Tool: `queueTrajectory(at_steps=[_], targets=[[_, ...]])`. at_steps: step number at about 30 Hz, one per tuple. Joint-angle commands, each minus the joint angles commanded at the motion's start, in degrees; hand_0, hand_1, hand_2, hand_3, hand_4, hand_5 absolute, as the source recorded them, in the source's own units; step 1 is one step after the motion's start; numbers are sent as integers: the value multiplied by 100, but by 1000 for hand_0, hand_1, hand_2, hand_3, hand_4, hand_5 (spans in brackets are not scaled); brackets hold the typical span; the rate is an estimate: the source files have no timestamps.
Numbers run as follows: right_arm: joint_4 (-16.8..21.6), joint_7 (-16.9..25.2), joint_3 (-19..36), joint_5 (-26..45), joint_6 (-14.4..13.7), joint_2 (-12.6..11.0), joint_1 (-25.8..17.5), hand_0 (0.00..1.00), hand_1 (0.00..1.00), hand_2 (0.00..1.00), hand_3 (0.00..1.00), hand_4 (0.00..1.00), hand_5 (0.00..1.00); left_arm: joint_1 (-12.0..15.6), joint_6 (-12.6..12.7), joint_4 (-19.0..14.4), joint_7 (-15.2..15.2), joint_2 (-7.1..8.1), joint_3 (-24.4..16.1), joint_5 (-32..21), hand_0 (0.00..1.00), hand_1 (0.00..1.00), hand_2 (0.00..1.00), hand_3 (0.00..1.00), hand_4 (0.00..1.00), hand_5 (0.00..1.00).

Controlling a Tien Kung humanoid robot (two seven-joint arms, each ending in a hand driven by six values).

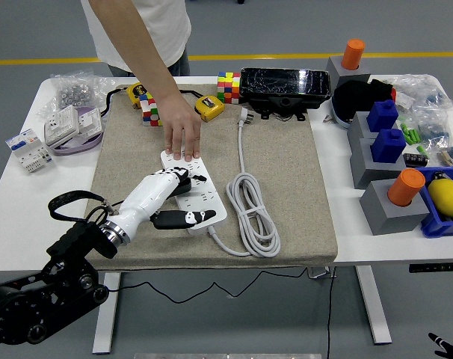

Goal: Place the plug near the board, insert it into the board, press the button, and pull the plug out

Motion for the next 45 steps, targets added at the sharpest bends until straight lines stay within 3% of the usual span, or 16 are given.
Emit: queueTrajectory(at_steps=[16, 22, 23, 24, 28, 29, 34, 35, 38, 45], targets=[[12, 4, -1, -14, -1, -5, -12, 582, 672, 685, 618, 979, 521, 146, 104, -381, -159, 122, -346, -184, 776, 800, 809, 744, 925, 702], [2, -4, 10, -16, 1, -11, -22, 582, 672, 685, 618, 979, 521, 372, 65, -1029, -93, 313, -470, -227, 768, 798, 802, 742, 927, 703], [1, -6, 9, -18, 2, -15, -25, 582, 672, 685, 618, 979, 521, 417, 17, -1173, -30, 359, -478, -247, 386, 515, 607, 709, 863, 504], [0, -8, 7, -20, 3, -17, -27, 582, 672, 685, 618, 979, 521, 443, -16, -1291, 14, 388, -483, -259, 386, 515, 607, 709, 863, 504], [-3, -9, 7, -18, 3, -23, -35, 582, 672, 685, 618, 979, 521, 526, -327, -1725, 385, 498, -517, -277, 386, 515, 607, 709, 863, 504], [-3, -10, 7, -18, 5, -23, -38, 581, 672, 685, 616, 979, 521, 534, -491, -1837, 555, 517, -532, -232, 166, 141, 227, 685, 848, 398], [9, -5, -8, -12, 3, -20, -39, 581, 672, 685, 616, 979, 521, 466, -1278, -2138, 1306, 545, -537, -118, 166, 141, 227, 685, 848, 398], [13, -5, -15, -13, 3, -23, -33, 582, 672, 685, 618, 979, 521, 438, -1409, -2160, 1438, 546, -523, -133, 96, 58, 135, 870, 832, 350], [14, -5, -29, -4, 3, -28, -25, 582, 672, 685, 618, 979, 521, 365, -1642, -2167, 1727, 540, -465, -169, 96, 58, 135, 870, 832, 350], [9, -9, -58, 9, 0, -53, -12, 582, 672, 685, 618, 979, 521, 252, -1861, -2037, 2087, 505, -360, -187, 77, 69, 127, 910, 821, 317]])
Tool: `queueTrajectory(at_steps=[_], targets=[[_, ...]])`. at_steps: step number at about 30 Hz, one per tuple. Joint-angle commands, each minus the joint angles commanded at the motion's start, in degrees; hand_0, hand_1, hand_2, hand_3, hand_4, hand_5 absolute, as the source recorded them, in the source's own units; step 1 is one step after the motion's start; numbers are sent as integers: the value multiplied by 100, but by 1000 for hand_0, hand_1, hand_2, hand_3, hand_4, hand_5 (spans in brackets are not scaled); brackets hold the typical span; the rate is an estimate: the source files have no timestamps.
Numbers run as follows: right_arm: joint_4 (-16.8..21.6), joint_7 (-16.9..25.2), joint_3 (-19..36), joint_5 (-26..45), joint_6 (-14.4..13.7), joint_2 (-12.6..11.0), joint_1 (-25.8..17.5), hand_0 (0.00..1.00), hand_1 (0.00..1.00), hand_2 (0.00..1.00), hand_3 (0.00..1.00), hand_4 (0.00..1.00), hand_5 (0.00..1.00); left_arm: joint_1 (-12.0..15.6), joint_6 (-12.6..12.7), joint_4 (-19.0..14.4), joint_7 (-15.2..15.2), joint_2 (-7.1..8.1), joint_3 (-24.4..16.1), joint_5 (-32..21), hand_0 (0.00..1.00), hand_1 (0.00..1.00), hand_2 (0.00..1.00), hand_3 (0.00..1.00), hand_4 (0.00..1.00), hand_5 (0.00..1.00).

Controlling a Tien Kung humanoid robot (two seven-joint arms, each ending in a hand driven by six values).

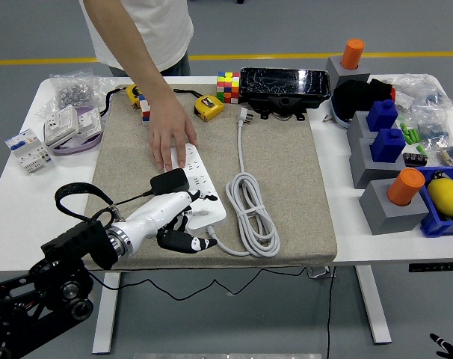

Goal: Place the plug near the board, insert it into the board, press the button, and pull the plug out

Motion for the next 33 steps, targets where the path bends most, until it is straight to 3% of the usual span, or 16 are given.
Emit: queueTrajectory(at_steps=[6, 23, 31, 32, 33], targets=[[-13, -4, -50, 18, 5, -12, 4, 582, 672, 685, 618, 979, 521, -56, -163, 157, 222, -14, 75, -18, 69, 68, 127, 910, 821, 319], [-5, -3, -98, 29, -1, -46, 16, 583, 672, 685, 617, 979, 521, -196, -304, 556, 413, -103, 237, -96, 67, 67, 126, 895, 821, 338], [-5, -1, -76, 23, 1, -27, -16, 582, 672, 685, 617, 980, 521, -170, -431, 537, 548, -119, 230, -140, 67, 67, 125, 881, 821, 343], [-3, 0, -67, 18, 1, -24, -16, 582, 672, 685, 616, 979, 521, -156, -369, 517, 454, -120, 205, -153, 68, 67, 126, 786, 819, 352], [0, 2, -58, 17, 0, -23, -18, 582, 672, 685, 616, 979, 521, -143, -310, 494, 374, -121, 178, -185, 68, 67, 126, 786, 819, 352]])
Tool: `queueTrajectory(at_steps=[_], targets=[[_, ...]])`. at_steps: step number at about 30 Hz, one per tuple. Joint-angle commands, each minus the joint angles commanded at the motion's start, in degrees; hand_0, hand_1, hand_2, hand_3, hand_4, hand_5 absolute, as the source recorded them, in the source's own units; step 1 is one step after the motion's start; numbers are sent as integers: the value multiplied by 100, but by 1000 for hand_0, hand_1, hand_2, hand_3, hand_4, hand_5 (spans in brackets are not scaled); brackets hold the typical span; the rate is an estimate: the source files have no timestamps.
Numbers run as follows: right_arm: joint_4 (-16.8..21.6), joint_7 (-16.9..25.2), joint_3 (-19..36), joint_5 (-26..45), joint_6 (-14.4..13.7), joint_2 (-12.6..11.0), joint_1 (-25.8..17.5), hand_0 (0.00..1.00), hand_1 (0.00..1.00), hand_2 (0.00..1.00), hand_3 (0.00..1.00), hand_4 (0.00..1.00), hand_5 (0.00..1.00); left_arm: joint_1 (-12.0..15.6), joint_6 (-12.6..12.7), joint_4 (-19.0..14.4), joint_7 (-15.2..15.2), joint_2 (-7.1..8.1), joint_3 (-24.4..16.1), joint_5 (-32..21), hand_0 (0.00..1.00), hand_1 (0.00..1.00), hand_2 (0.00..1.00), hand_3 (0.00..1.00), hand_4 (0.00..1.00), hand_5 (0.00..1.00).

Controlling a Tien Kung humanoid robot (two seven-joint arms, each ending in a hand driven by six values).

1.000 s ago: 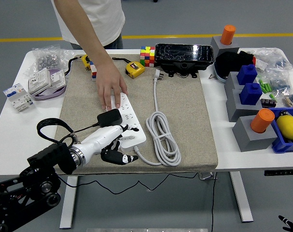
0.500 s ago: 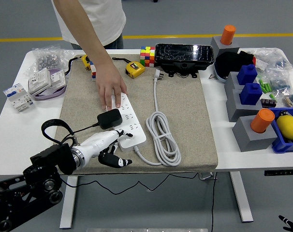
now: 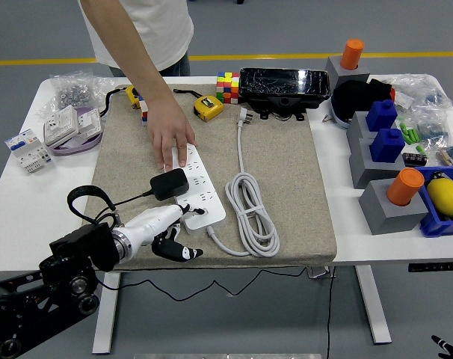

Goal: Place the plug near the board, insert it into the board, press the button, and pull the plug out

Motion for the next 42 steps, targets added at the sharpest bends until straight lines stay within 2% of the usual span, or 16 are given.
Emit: queueTrajectory(at_steps=[4, 5, 10, 11, 12, 15, 25, 42], targets=[[-8, 0, 31, -6, -1, 15, -15, 582, 672, 685, 616, 979, 521, 59, 229, -93, -439, 3, -179, -419, 68, 67, 126, 786, 819, 352], [-13, -3, 34, -7, 3, 22, -19, 582, 672, 686, 617, 979, 521, 74, 408, -75, -674, -3, -226, -530, 75, 66, 130, 649, 816, 354], [-11, 0, 59, -17, 1, 47, -20, 582, 672, 686, 617, 979, 521, 157, 1070, 42, -1586, -60, -374, -825, 75, 66, 130, 649, 816, 354], [-6, 1, 62, -21, 1, 51, -18, 582, 672, 686, 616, 979, 522, 177, 1213, 66, -1774, -77, -398, -889, 96, 65, 165, 605, 812, 355], [0, 4, 70, -26, -2, 53, -16, 582, 672, 686, 616, 979, 522, 197, 1335, 84, -1943, -94, -419, -970, 96, 65, 165, 605, 812, 355], [0, 4, 79, -30, -4, 57, -11, 582, 672, 686, 616, 979, 522, 221, 1521, 115, -2231, -130, -460, -1121, 96, 65, 165, 605, 812, 355], [-9, -2, 87, -23, 1, 57, 25, 582, 672, 685, 617, 979, 521, 199, 1405, 164, -2007, -168, -542, -1044, 102, 68, 179, 614, 814, 381], [3, -4, 14, -8, 2, 23, 50, 582, 672, 686, 618, 979, 521, 164, 1321, 151, -1920, -123, -515, -1006, 112, 69, 179, 614, 802, 388]])
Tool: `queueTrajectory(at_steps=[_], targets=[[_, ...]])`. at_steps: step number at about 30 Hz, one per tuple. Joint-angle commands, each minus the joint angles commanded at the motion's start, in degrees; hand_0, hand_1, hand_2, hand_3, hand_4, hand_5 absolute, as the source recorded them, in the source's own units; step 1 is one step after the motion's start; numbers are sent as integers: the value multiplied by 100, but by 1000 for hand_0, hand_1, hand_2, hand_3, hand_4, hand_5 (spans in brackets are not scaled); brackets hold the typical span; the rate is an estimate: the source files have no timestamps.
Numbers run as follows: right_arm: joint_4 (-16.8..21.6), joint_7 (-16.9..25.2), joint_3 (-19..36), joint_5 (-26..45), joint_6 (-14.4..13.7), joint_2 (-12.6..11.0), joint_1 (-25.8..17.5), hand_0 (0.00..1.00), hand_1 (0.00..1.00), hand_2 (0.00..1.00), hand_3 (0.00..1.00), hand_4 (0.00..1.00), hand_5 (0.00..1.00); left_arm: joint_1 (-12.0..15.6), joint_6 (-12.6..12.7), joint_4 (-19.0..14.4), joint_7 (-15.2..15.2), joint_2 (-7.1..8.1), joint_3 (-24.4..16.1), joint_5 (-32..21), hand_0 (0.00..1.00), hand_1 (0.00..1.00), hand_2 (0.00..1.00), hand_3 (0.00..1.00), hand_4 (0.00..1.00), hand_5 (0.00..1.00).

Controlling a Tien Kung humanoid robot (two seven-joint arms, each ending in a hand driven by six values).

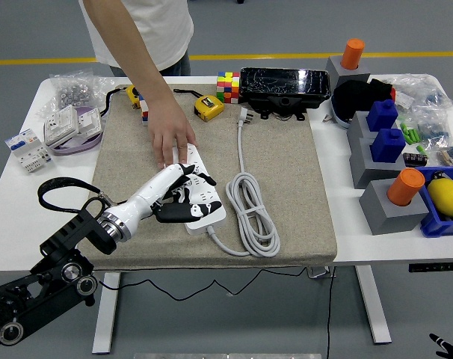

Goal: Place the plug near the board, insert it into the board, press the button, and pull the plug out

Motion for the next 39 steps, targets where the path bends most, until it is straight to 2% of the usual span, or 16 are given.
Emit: queueTrajectory(at_steps=[8, 10, 11, 16, 17, 20, 22, 23, 39], targets=[[-4, -4, -42, 17, -1, -35, 18, 581, 672, 685, 618, 979, 521, -73, -197, 50, 247, 36, 130, 104, 106, 69, 174, 626, 799, 394], [-5, -5, -60, 23, 2, -39, 16, 581, 672, 685, 618, 979, 521, -87, -281, 58, 390, 38, 159, 161, 106, 69, 174, 626, 799, 394], [-6, -5, -73, 25, 2, -40, 15, 582, 672, 685, 618, 979, 521, -95, -357, 68, 504, 37, 175, 224, 101, 61, 136, 701, 795, 389], [6, -1, -107, 31, 0, -45, 19, 582, 672, 685, 618, 979, 521, -98, -667, 54, 970, 50, 242, 430, 101, 61, 136, 701, 795, 389], [7, -1, -113, 32, 0, -47, 20, 581, 672, 685, 618, 979, 521, -100, -734, 48, 1077, 53, 250, 449, 87, 61, 127, 806, 798, 393], [9, -1, -129, 37, -1, -57, 38, 581, 672, 685, 618, 979, 521, -123, -899, 64, 1348, 56, 278, 516, 87, 61, 127, 806, 798, 393], [8, -1, -129, 40, -2, -61, 44, 581, 672, 685, 618, 979, 521, -135, -930, 77, 1407, 61, 305, 551, 87, 61, 127, 806, 798, 393], [8, -1, -131, 43, -2, -63, 44, 581, 672, 685, 618, 979, 521, -138, -942, 76, 1425, 63, 309, 548, 89, 60, 126, 848, 797, 392], [8, 0, -133, 38, 2, -73, 20, 581, 672, 685, 618, 979, 521, -120, -1045, 96, 1518, 31, 335, 562, 86, 61, 126, 818, 805, 407]])
